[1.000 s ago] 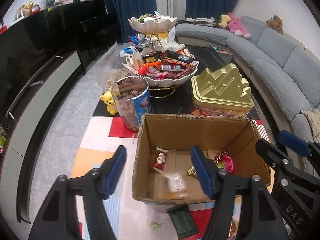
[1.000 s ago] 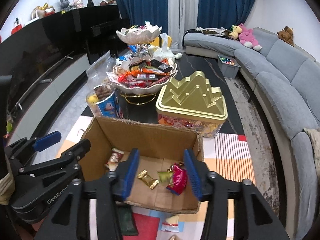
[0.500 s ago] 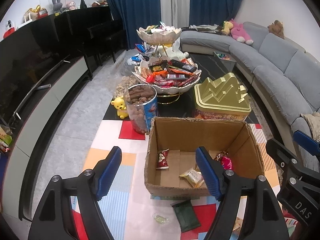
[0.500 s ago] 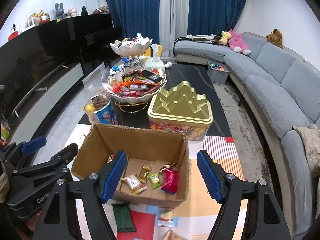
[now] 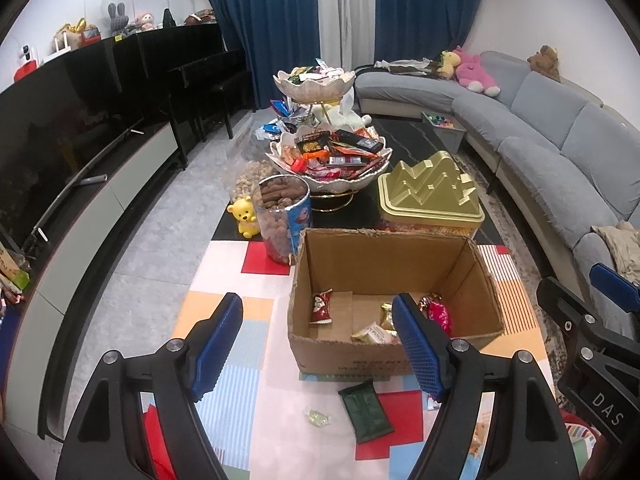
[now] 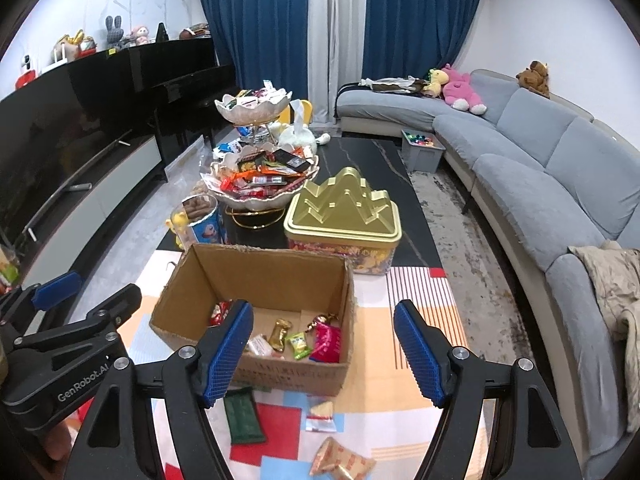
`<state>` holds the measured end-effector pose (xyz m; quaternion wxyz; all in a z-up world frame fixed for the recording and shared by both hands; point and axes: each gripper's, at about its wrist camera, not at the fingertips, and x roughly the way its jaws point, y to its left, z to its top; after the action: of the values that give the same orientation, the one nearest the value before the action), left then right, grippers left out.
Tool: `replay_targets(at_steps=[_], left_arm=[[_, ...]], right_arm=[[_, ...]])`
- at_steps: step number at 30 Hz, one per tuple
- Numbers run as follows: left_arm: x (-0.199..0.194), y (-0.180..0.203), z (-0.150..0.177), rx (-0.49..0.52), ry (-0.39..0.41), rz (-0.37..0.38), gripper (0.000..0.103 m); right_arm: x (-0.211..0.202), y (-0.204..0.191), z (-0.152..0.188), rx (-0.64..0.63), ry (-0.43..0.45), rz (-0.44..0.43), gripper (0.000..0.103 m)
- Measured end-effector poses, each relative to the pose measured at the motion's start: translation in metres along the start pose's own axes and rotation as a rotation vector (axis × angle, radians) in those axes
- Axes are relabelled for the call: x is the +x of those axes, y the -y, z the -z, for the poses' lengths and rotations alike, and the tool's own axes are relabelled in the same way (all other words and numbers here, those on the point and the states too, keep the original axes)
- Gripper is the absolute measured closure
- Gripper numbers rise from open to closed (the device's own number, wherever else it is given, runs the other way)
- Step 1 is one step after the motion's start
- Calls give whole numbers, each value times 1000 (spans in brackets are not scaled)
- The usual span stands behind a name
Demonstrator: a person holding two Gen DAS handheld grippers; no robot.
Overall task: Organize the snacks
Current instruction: 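Withdraw both open tools from the box toward the loose snacks on the cloth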
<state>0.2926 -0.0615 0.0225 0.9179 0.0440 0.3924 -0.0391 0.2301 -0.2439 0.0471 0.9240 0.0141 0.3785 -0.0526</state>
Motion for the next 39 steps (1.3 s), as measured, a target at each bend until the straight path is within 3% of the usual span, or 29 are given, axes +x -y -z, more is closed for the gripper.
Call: replay_targets(at_steps=[10,13,25,39], left_arm=[[-3,9,15,8,-15,12,26],[-2,12,19,10,-21,14,25],[4,20,41,19,-48,11,20],[20,30,79,2,-112,5,17]], right_arm=[[-5,15,19,28,-29,15,29],[-5,19,24,44,-36,18,24],[3,32,50,84,-91,42,20],[18,42,89,124,-180,59,19]])
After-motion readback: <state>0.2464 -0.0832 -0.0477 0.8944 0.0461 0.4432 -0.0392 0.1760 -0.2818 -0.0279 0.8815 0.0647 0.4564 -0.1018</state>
